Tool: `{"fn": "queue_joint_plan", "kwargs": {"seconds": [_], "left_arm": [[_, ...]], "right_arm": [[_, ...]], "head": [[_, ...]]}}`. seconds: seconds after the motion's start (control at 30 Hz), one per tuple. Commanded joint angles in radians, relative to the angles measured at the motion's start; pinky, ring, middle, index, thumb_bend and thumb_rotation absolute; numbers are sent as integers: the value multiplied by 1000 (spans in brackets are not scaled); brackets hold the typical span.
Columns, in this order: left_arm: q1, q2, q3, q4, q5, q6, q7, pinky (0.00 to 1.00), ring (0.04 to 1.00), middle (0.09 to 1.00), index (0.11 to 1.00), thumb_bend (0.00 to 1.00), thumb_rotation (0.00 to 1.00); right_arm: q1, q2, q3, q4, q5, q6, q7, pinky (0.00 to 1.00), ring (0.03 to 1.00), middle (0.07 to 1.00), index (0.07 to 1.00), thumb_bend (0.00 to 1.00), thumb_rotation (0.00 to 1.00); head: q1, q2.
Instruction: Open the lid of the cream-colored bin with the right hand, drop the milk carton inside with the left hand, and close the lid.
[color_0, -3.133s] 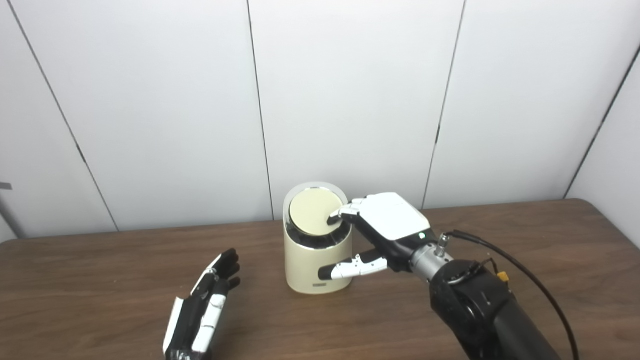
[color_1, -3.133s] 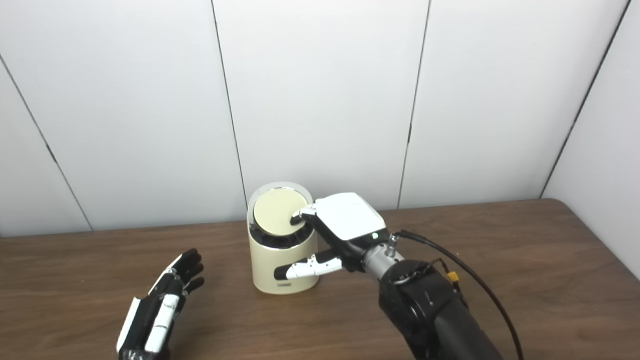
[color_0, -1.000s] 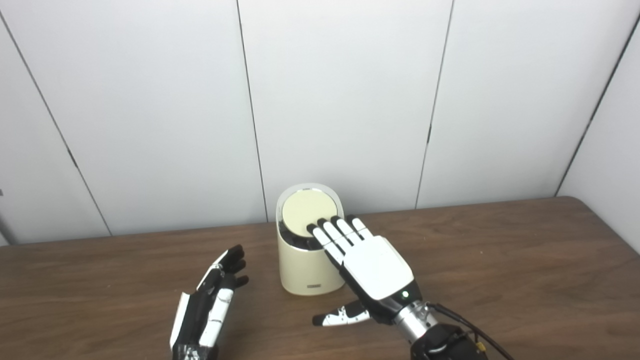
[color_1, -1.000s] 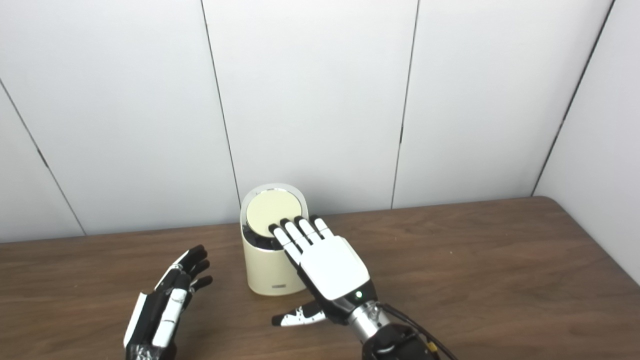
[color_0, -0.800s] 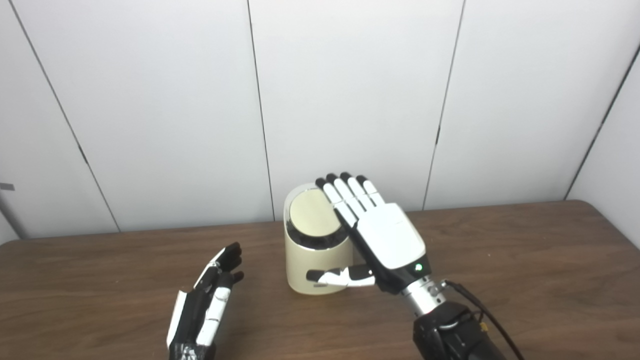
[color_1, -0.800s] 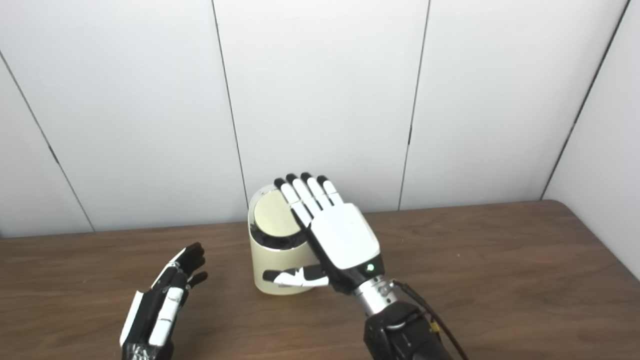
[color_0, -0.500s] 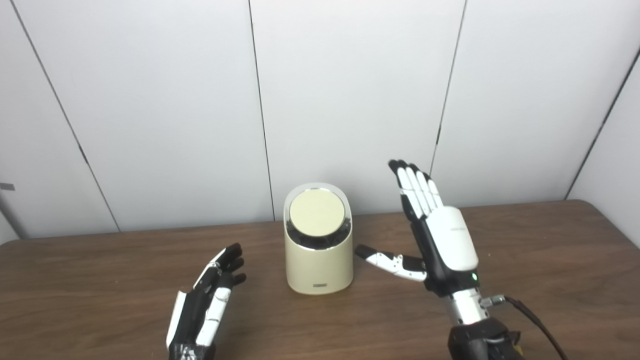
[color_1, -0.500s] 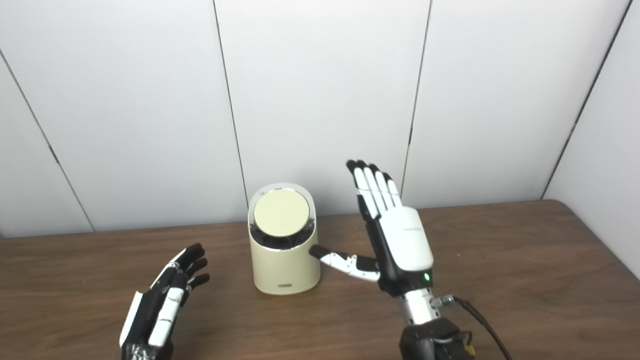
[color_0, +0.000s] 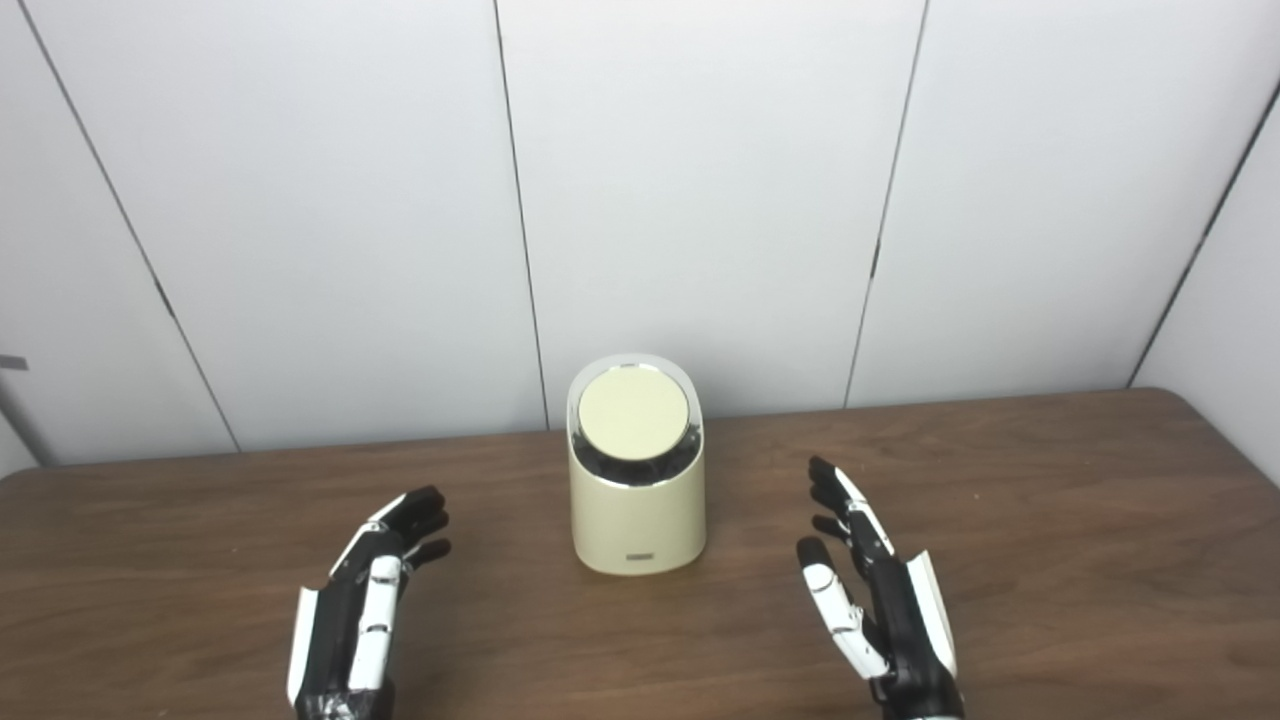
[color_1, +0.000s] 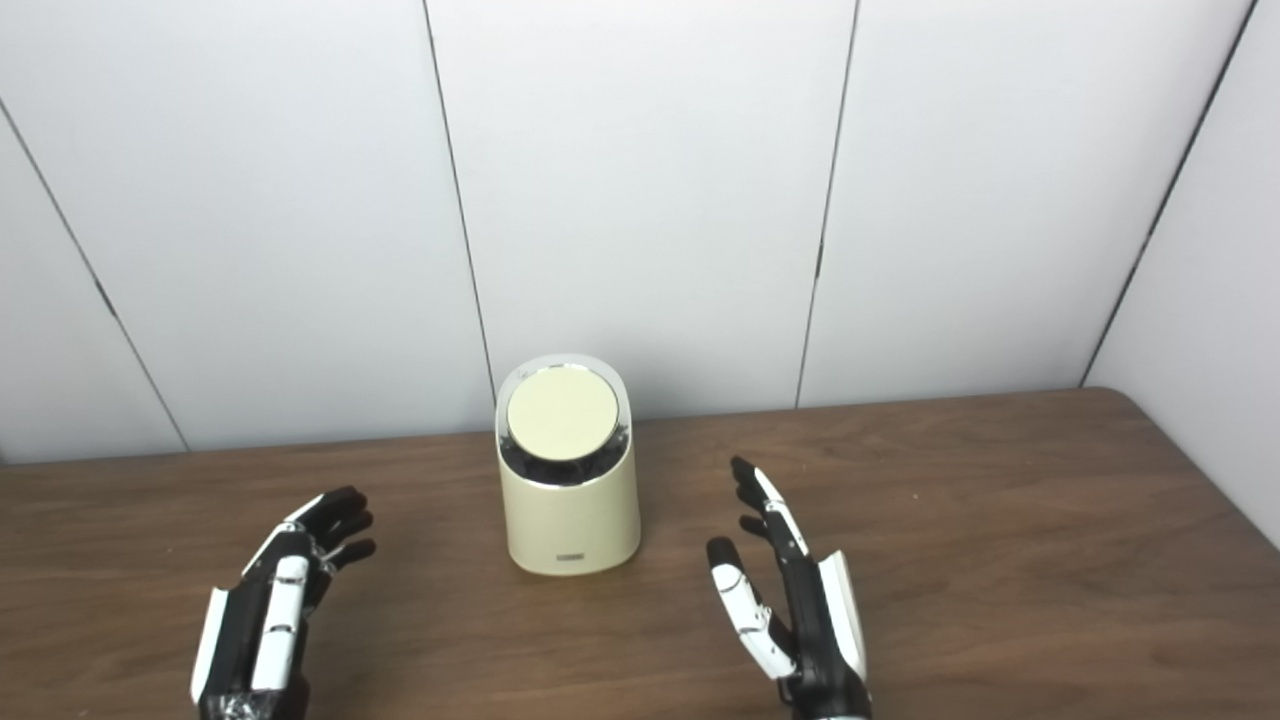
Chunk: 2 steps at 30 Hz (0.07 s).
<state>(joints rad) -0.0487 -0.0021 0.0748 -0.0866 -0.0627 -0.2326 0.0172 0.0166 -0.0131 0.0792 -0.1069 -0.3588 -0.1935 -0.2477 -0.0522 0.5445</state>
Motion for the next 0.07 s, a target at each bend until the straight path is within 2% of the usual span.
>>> {"fn": "queue_joint_plan", "kwargs": {"seconds": [0.0,0.03], "left_arm": [[-3,-1,8,-52,-18,-29,4,734,789,796,794,198,697],[4,-1,12,-61,-19,-26,7,729,788,794,792,202,685]], "right_arm": [[-6,11,-10,-44,19,-14,4,765,869,873,855,137,817],[-1,13,-10,-47,30,-14,10,753,862,868,849,129,793]], "head": [[2,6],[3,7]]}}
